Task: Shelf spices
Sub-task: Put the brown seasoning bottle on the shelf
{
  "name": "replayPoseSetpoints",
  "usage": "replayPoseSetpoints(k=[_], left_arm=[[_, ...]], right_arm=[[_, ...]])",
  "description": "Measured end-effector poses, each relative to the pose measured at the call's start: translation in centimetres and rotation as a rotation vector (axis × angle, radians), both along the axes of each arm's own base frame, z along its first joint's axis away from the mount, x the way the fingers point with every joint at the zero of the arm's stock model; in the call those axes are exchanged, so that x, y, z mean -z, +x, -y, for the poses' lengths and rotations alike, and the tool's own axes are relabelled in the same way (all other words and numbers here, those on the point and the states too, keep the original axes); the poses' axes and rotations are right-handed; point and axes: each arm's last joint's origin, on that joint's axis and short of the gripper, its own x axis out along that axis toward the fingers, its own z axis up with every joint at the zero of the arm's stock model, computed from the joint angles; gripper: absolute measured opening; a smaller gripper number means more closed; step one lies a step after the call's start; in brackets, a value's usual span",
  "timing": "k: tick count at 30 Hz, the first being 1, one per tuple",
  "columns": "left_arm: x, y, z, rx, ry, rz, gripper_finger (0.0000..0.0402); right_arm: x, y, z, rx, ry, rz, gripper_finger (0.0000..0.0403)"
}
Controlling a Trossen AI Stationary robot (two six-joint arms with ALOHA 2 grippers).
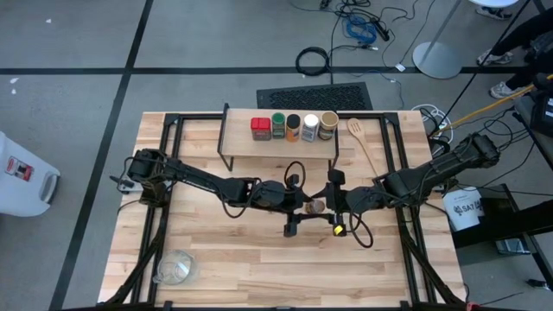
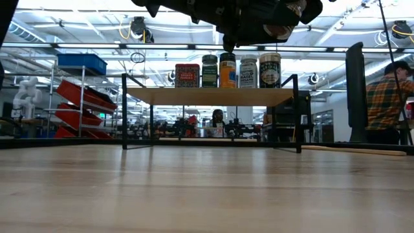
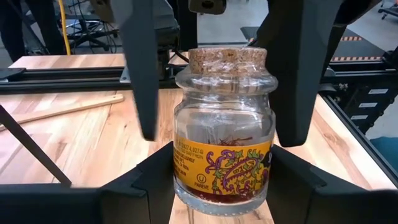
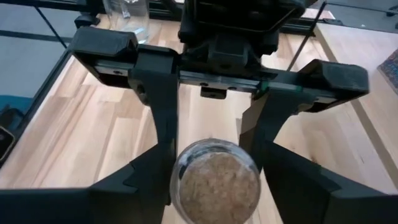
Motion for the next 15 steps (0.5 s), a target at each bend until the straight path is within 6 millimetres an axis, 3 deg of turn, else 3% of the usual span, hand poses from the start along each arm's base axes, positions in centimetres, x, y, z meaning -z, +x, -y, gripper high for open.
replayPoseSetpoints(k=[9,15], left_arm=[[0.0,0.0,0.1,0.001,-0.001,0.005,0.0201],[-0.1,0.0,0.0,0.004,0.004,0.008,0.0201]], right_arm=[[-0.3,0.0,0.0,0.009,-0.001,0.026,0.0289],[-1.4,-0.6,-0.3,-0.024,-0.01,0.091,0.0304]])
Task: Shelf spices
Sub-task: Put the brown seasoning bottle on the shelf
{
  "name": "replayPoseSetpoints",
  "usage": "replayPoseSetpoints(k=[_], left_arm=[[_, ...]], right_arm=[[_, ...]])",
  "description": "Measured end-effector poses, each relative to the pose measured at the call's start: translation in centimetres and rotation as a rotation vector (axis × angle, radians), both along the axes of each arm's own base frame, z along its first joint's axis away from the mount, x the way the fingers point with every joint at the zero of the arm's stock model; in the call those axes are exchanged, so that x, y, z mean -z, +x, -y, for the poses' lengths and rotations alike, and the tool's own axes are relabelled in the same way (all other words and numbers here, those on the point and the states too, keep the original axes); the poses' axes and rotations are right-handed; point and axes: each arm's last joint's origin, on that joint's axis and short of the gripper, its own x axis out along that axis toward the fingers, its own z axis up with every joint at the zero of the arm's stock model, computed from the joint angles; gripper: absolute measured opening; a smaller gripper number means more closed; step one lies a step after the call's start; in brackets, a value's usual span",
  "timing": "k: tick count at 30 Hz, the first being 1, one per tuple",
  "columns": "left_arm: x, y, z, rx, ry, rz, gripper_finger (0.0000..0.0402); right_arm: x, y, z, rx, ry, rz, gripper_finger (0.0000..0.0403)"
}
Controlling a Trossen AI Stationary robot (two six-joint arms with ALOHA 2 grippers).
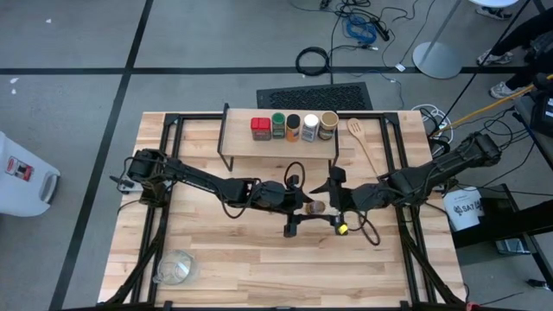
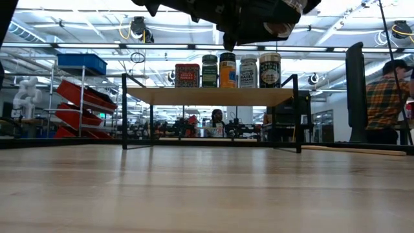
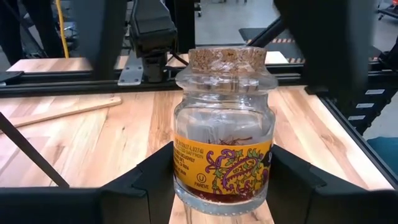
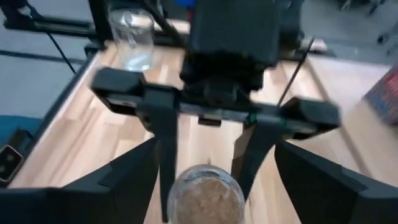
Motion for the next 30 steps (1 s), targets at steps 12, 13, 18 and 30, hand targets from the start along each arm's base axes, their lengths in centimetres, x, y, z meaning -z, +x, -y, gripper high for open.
replayPoseSetpoints(k=[12,13,18,30], left_arm=[[-3.3,-0.7,0.1,0.034,-0.007,0.166,0.0201],[-3.4,-0.7,0.1,0.034,-0.009,0.178,0.0201],[-3.6,-0.7,0.1,0.033,-0.013,0.199,0.0201],[-4.0,-0.6,0.2,0.038,0.0,0.241,0.0201]], right_arm=[[-3.5,-5.6,-0.4,-0.001,-0.011,0.235,0.0304],[-3.1,-5.6,-0.5,-0.005,-0.012,0.241,0.0304],[-2.2,-5.3,-0.5,-0.013,-0.015,0.278,0.0304],[-1.8,-3.8,-0.1,-0.057,0.05,0.27,0.0304]])
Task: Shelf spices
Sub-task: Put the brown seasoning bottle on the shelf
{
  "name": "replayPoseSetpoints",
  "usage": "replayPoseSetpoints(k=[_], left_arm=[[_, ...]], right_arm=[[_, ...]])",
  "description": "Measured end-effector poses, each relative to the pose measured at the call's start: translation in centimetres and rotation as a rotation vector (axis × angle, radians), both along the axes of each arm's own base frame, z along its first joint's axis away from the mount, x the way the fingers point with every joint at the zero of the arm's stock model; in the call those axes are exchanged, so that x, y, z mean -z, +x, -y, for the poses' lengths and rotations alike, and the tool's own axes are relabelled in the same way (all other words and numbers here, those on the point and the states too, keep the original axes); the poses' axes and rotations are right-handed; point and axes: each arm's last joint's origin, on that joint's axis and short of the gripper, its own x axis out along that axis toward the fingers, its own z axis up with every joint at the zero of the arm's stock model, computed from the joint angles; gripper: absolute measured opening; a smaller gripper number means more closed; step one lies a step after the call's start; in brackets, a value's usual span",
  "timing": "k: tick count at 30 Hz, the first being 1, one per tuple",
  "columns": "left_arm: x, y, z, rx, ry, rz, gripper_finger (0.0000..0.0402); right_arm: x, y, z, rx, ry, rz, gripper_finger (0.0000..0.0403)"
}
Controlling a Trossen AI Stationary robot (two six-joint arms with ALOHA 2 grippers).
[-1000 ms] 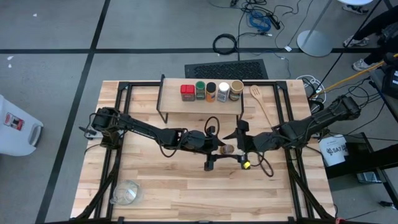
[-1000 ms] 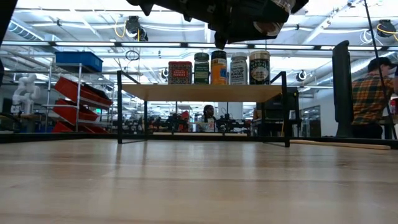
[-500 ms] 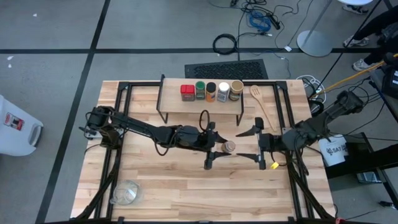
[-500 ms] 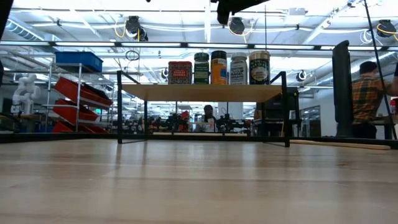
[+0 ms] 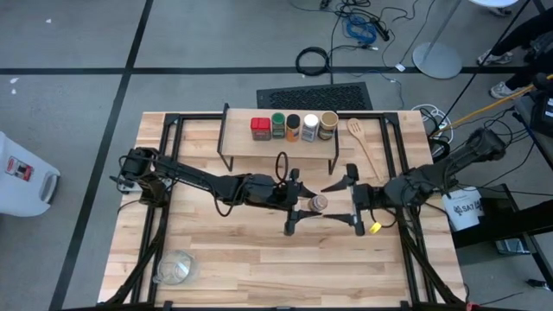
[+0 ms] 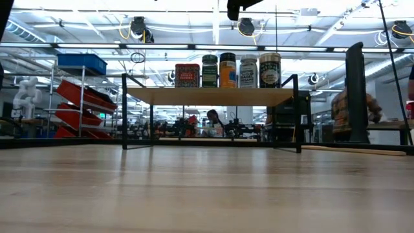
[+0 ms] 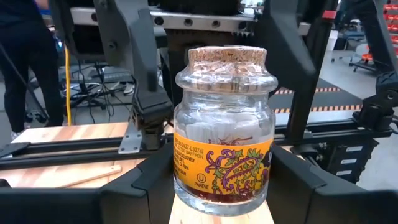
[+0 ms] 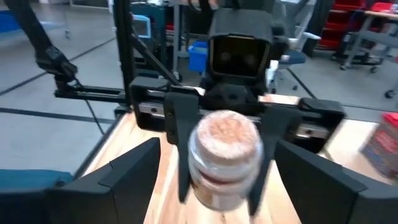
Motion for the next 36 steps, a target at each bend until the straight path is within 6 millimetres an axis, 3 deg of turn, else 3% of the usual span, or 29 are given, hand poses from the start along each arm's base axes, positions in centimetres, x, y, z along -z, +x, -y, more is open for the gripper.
replayPoseSetpoints(k=[10,21,31,36], left_arm=[[0.1,0.0,0.0,0.0,0.001,-0.005,0.0201],[0.2,0.0,0.0,-0.002,0.003,-0.018,0.0201],[0.2,0.0,0.1,0.002,-0.008,-0.023,0.0205],[0.2,-0.1,0.3,0.033,-0.053,-0.031,0.0255]], right_arm=[[0.5,1.5,0.4,-0.035,-0.005,-0.001,0.0283],[0.5,1.5,0.4,-0.037,-0.015,-0.004,0.0158],[0.5,1.5,0.4,-0.036,-0.014,-0.004,0.016],[0.5,1.4,0.4,-0.036,-0.008,-0.003,0.0156]])
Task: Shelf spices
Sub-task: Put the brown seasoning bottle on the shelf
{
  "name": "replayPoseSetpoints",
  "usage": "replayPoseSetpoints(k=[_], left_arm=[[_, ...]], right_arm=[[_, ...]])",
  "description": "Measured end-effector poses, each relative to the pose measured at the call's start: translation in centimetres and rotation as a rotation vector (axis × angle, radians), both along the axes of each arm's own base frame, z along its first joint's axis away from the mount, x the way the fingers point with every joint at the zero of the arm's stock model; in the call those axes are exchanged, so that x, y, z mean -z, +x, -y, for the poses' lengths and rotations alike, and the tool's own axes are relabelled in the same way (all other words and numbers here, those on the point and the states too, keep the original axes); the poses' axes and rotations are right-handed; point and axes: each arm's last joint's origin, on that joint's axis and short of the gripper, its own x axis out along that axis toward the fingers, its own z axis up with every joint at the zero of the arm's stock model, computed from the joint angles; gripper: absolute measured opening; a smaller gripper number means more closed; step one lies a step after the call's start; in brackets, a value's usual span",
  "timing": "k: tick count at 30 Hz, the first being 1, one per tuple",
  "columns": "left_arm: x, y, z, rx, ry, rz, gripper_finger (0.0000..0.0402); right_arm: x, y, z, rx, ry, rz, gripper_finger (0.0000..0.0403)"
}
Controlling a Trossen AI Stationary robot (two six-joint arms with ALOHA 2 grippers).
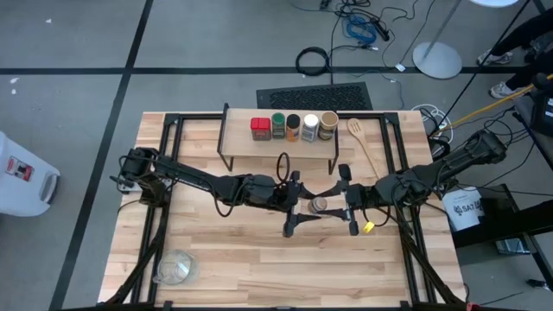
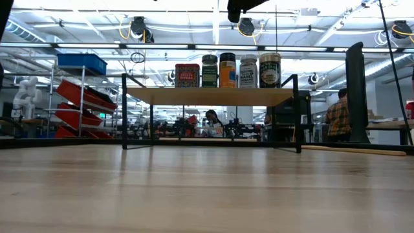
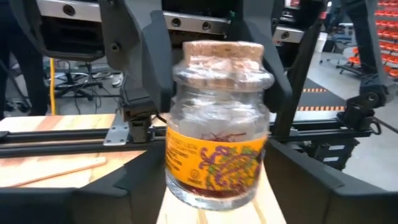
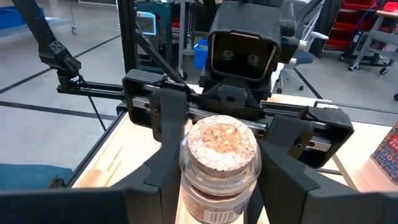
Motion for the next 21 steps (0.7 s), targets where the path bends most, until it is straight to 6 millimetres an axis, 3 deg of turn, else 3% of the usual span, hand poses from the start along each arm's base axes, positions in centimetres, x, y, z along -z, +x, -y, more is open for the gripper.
replayPoseSetpoints(k=[5,12,21], left_arm=[[-0.2,-0.1,0.2,0.009,0.001,0.001,0.0287],[-2.4,-1.4,-0.2,-0.054,-0.003,0.036,0.029],[-3.9,-1.6,-0.6,-0.071,-0.015,-0.11,0.029]], right_arm=[[0.0,-0.2,0.1,0.002,0.012,-0.011,0.0156],[0.1,-0.4,0.3,0.013,0.011,-0.032,0.0157],[0.1,-0.4,0.5,0.025,0.021,-0.032,0.0157]])
